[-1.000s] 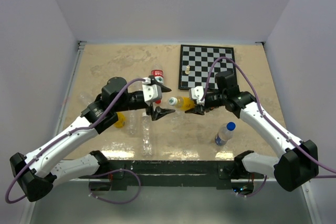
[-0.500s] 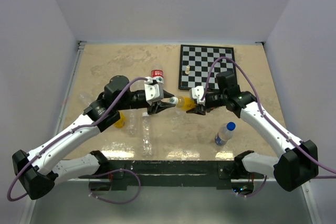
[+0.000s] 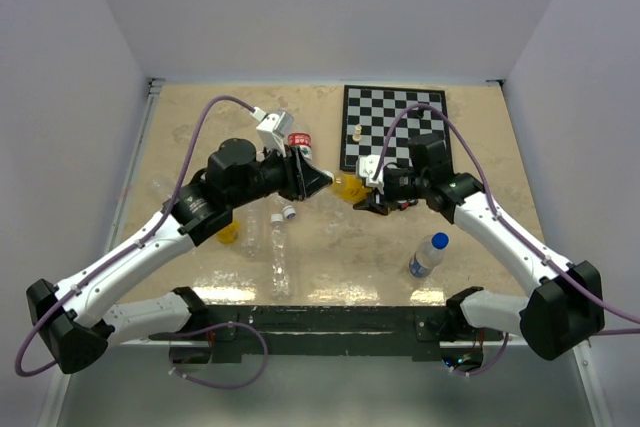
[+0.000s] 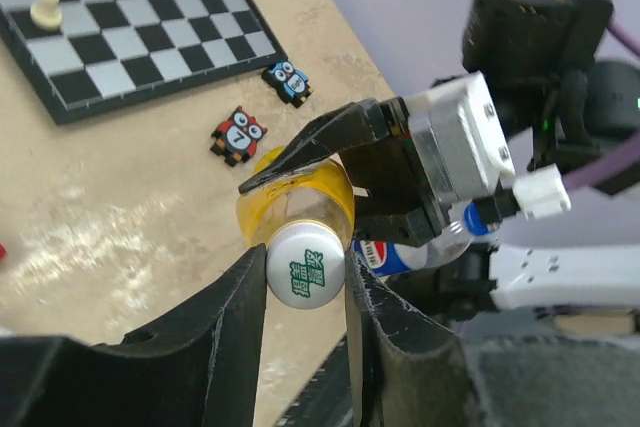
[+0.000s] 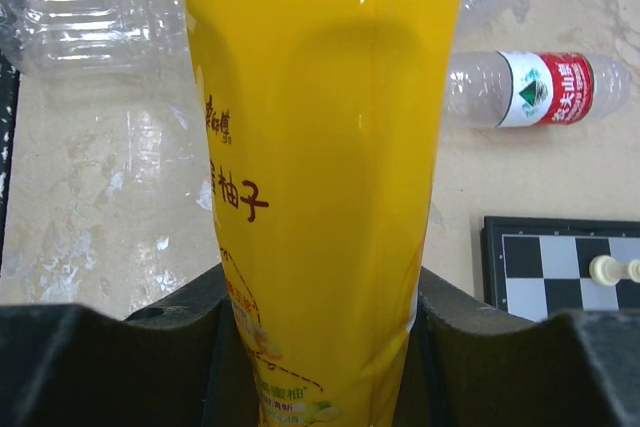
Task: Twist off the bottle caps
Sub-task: Unscrew the bottle cap from the plastic bottle.
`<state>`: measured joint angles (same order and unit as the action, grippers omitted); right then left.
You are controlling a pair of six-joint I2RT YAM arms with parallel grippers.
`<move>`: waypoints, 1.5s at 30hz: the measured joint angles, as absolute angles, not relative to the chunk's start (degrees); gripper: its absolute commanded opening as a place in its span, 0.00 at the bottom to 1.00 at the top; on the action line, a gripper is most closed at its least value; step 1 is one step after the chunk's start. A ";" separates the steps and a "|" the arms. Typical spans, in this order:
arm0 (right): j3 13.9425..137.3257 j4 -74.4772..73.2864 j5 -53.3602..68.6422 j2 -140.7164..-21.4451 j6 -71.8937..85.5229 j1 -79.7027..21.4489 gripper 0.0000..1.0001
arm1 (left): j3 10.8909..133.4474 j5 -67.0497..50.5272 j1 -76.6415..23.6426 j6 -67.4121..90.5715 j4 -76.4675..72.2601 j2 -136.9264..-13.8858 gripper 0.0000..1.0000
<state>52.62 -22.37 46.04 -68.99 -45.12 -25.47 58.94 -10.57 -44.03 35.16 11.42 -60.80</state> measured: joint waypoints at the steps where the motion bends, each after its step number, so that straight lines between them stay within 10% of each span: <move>1: 52.62 -22.22 45.63 -69.14 -44.71 -25.45 0.00 | 59.72 -9.50 -44.03 38.11 12.47 -61.47 0.00; 16: 52.60 -21.74 42.61 -69.38 -43.92 -25.52 0.00 | 59.11 -2.68 -44.42 52.75 13.61 -62.02 0.01; 29: 52.60 -20.58 43.48 -69.43 -44.53 -25.32 0.00 | 58.00 0.30 -44.01 49.93 14.92 -58.63 0.90; 45: 52.60 -20.36 45.58 -69.43 -46.28 -25.21 0.00 | 57.82 -0.71 -43.88 23.29 19.05 -48.31 1.00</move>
